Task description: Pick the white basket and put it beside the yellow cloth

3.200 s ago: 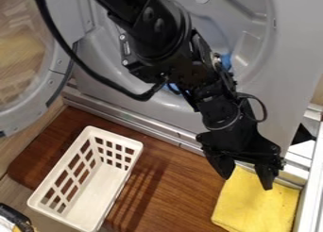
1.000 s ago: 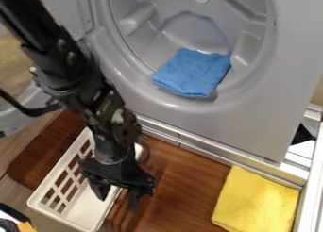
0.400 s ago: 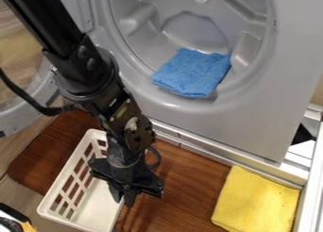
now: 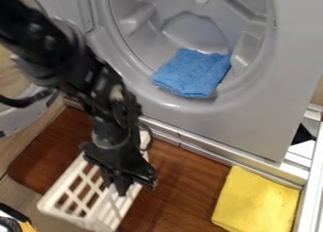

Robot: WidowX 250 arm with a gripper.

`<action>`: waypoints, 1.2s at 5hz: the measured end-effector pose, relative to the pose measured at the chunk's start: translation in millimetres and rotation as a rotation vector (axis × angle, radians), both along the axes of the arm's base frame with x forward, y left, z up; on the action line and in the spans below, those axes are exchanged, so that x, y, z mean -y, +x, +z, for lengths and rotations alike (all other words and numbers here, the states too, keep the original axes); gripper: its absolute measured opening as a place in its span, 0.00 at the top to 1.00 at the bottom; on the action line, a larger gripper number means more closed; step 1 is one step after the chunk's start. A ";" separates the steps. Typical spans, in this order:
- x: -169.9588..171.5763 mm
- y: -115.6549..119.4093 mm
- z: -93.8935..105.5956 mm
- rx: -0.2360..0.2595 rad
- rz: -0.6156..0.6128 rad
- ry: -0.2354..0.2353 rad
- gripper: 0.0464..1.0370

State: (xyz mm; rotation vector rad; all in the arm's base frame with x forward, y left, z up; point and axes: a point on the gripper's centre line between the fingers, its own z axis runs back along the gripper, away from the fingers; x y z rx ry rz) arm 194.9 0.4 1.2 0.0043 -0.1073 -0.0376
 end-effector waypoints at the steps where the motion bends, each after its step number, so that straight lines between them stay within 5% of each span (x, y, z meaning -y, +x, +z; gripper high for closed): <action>1: -3.2 -2.0 17.5 0.050 -0.159 0.042 0.95; 2: 1.0 -4.7 21.9 0.094 -0.304 0.104 0.95; 3: 11.6 -4.0 20.8 0.123 -0.420 0.129 0.95; 5: 41.3 7.6 17.7 0.259 -0.667 0.145 0.95; 6: 55.0 9.2 6.7 0.228 -0.766 0.138 0.95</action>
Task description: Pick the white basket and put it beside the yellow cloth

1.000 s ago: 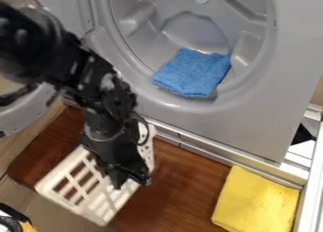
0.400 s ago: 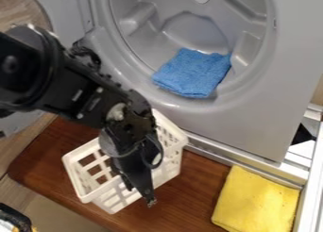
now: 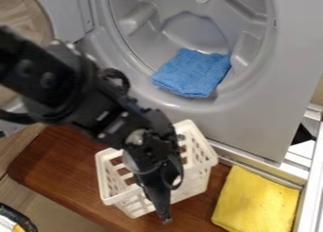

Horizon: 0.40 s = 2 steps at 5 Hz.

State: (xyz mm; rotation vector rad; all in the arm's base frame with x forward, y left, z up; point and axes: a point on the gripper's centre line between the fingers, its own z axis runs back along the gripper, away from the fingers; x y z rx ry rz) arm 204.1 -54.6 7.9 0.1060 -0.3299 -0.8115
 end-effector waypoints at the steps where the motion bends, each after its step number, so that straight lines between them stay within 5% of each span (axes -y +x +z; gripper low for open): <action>1: 3.0 -0.3 -18.0 -0.067 -0.061 0.030 0.95; 2: 9.4 9.1 -25.9 -0.065 -0.067 0.049 0.95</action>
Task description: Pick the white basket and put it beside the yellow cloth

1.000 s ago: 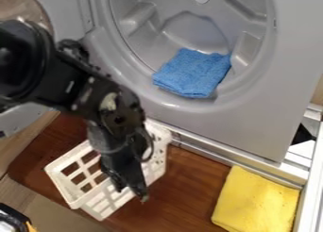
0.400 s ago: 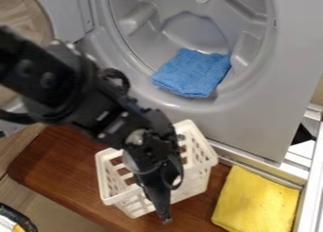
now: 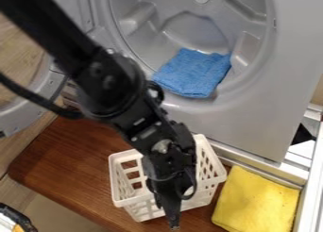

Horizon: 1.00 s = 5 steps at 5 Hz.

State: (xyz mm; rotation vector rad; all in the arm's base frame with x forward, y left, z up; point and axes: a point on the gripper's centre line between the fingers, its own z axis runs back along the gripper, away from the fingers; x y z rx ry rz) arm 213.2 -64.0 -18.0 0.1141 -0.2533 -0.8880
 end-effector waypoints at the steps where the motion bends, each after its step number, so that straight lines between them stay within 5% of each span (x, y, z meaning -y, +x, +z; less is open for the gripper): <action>1: -0.4 4.1 -6.1 -0.015 0.039 -0.013 0.92; 2: -2.9 4.0 -9.0 -0.019 0.133 -0.022 0.72; 4: -5.9 2.9 -9.9 -0.021 0.182 -0.034 0.12; 5: -4.6 2.4 -6.4 -0.021 0.178 -0.043 0.03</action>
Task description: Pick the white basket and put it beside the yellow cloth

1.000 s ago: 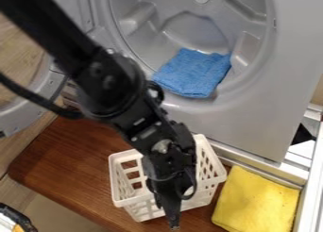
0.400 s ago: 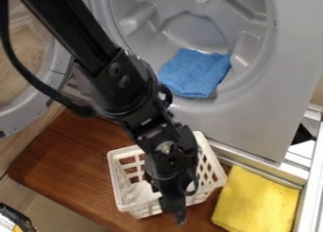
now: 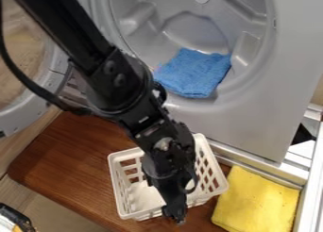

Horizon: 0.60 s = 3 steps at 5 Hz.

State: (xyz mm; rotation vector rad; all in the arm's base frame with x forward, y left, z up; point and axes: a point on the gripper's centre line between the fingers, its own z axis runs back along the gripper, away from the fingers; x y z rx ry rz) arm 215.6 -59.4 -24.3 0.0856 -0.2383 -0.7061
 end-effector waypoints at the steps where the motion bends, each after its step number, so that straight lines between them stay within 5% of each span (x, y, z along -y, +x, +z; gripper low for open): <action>1: -1.9 -0.5 7.4 -0.001 0.010 -0.025 0.03; 3: -5.9 -9.0 50.3 -0.043 0.105 -0.154 0.04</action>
